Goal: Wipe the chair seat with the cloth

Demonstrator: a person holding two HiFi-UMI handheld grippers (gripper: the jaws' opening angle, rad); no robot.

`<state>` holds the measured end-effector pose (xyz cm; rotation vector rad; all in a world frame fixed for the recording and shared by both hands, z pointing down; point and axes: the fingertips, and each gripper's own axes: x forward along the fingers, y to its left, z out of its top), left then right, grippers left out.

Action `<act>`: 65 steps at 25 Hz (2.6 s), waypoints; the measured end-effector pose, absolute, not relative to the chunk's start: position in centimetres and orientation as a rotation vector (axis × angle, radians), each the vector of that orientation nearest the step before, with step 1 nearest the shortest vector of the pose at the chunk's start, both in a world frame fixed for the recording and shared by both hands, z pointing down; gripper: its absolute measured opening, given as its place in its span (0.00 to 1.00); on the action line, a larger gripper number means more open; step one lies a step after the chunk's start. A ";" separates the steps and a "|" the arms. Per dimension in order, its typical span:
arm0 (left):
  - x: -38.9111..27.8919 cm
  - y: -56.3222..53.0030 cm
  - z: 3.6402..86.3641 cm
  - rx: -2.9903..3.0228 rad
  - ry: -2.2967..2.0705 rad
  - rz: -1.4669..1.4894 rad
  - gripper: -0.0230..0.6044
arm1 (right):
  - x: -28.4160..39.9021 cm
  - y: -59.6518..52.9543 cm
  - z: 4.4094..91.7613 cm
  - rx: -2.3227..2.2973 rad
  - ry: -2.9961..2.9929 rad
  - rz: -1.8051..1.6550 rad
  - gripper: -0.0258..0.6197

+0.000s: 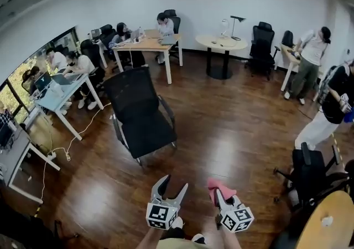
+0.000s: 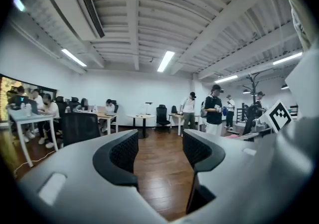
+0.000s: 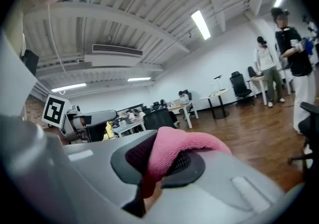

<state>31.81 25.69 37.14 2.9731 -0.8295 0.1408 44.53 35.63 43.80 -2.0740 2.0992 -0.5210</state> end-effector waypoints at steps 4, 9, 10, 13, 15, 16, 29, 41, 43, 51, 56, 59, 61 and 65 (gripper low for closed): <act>27.7 20.5 36.5 2.893 -1.037 0.108 0.45 | 41.5 28.0 42.5 -1.926 2.277 -0.513 0.07; 22.1 14.4 36.7 2.748 -1.301 0.016 0.45 | 36.2 19.6 41.7 -1.700 2.535 -0.475 0.07; 21.3 13.4 36.7 2.729 -1.332 0.008 0.45 | 35.3 18.1 41.4 -1.663 2.572 -0.461 0.07; 19.4 10.4 36.2 2.703 -1.368 -0.022 0.45 | 32.9 14.1 40.5 -1.599 2.618 -0.439 0.07; 18.8 8.4 35.9 2.702 -1.379 -0.033 0.45 | 31.8 12.0 40.1 -1.560 2.643 -0.424 0.07; 18.8 7.4 35.8 2.699 -1.388 -0.035 0.45 | 31.5 11.0 40.0 -1.540 2.654 -0.422 0.07; 22.5 -8.3 38.0 2.474 -1.540 -0.010 0.42 | 37.6 -4.6 41.9 -1.379 2.771 -0.486 0.07; 22.1 -16.3 41.0 2.331 -1.702 0.091 0.42 | 38.5 -16.5 45.0 -1.290 2.817 -0.592 0.07; 21.4 -18.3 41.8 2.328 -1.703 0.102 0.42 | 37.4 -18.4 46.2 -1.300 2.814 -0.645 0.07; 15.9 -31.2 44.8 2.400 -1.654 0.086 0.42 | 30.5 -28.8 51.1 -1.342 2.881 -0.784 0.07; 12.1 -38.0 48.4 2.423 -1.564 0.135 0.42 | 25.8 -35.8 55.8 -1.434 2.892 -0.815 0.07; 9.1 -43.6 50.1 2.406 -1.526 0.166 0.42 | 21.7 -42.2 58.8 -1.446 2.907 -0.875 0.07; 7.8 -47.2 52.1 2.374 -1.500 0.199 0.42 | 19.8 -46.4 61.3 -1.436 2.895 -0.962 0.07; 7.1 -50.1 58.3 2.296 -1.463 0.259 0.42 | 17.5 -51.1 69.4 -1.324 2.890 -1.147 0.07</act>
